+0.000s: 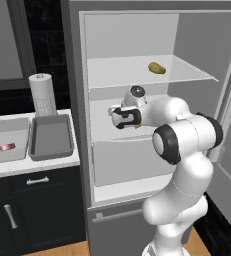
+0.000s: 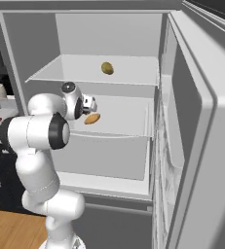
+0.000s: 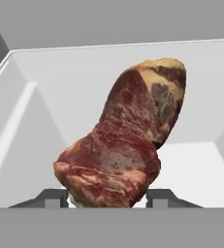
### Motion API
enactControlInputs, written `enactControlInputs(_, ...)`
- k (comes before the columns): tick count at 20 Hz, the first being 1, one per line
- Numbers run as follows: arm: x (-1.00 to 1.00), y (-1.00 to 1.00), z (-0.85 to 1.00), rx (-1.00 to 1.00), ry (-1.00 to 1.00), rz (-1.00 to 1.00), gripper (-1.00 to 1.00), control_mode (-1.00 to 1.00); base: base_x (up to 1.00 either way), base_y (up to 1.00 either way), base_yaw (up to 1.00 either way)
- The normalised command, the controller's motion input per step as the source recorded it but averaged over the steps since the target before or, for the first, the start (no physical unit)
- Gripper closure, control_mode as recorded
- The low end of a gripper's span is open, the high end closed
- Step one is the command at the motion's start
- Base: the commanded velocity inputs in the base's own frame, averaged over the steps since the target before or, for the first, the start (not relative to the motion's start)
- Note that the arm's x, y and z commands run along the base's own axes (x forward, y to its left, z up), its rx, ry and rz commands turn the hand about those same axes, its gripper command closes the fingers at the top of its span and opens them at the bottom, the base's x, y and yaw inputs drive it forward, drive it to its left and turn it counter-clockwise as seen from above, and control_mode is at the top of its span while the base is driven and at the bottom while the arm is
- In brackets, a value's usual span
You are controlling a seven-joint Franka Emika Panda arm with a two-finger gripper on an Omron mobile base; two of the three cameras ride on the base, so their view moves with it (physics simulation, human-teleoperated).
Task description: Place one potato and one steak in each tupperware on the nearby counter, to pack two identical lunches.
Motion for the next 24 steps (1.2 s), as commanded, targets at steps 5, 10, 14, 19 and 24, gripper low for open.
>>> enactControlInputs(5, -0.86, 0.0, 0.14, 0.0, -0.06, 0.12, 1.0, -1.0, 0.0, 0.0, 0.0)
enactControlInputs(10, -1.0, 0.0, 0.34, 0.0, -0.1, 0.11, 1.0, -1.0, 0.0, 0.0, 0.0)
enactControlInputs(14, -1.0, -0.07, 0.49, 0.0, -0.06, 0.1, 1.0, -1.0, 0.0, 0.0, 0.0)
enactControlInputs(19, -1.0, -0.13, 0.92, 0.0, 0.04, 0.15, 1.0, -1.0, 0.0, 0.0, 0.0)
enactControlInputs(24, -1.0, -0.04, 1.0, 0.0, 0.16, 0.11, 1.0, -1.0, 0.0, 0.0, 0.0)
